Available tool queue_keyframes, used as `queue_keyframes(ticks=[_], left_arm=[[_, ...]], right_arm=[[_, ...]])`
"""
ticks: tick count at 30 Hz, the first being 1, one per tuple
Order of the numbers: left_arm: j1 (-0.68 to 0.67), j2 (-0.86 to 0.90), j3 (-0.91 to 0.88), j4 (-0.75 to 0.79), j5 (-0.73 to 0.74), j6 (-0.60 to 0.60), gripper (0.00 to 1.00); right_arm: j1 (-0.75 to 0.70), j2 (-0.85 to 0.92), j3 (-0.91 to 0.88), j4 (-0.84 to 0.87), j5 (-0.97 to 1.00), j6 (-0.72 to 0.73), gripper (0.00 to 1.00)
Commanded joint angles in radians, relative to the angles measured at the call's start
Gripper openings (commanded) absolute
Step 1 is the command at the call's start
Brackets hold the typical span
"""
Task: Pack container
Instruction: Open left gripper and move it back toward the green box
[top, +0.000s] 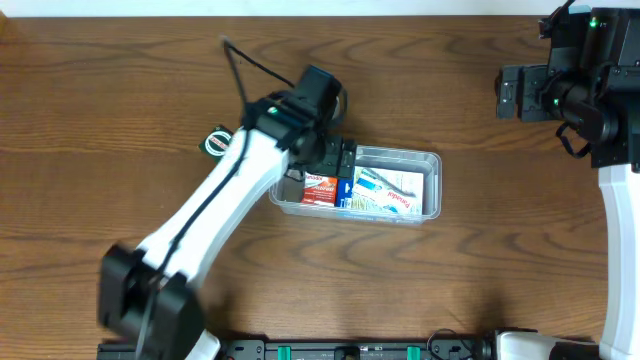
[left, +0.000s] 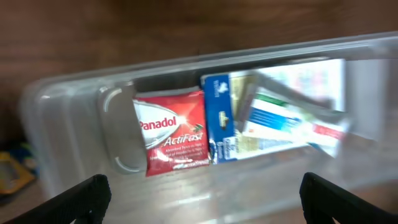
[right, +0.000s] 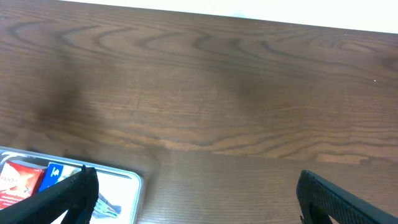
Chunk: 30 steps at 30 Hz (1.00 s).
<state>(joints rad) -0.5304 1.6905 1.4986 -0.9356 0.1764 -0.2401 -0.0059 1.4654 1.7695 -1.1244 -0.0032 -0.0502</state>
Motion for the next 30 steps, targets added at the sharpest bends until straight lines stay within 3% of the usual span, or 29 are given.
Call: queue_keyframes(ticks=[1,6,12,20,30], left_arm=[[-0.001,-0.113,0.021,-0.016,-0.029,0.146,0.98],[0.077,-0.232,0.020,-0.048,-0.218,0.283,0.98],[0.281,-0.209,0.019,-0.051,-0.233,0.529,0.98],[0.464,-0.039,0.019,0.030,-0.154,0.608,0.98],[0.508,0.198,0.019,0.072,-0.140,0.686,0.98]], right_arm=[[-0.006,0.001,0.000,0.002,0.006,0.016,0.99],[-0.006,0.001,0.000,0.001,0.006,0.016,0.99],[-0.006,0.001,0.000,0.002,0.006,0.016,0.99],[-0.006,0.001,0.000,0.001,0.006,0.016,0.99],[-0.006,0.001,0.000,0.001,0.006,0.016,0.99]])
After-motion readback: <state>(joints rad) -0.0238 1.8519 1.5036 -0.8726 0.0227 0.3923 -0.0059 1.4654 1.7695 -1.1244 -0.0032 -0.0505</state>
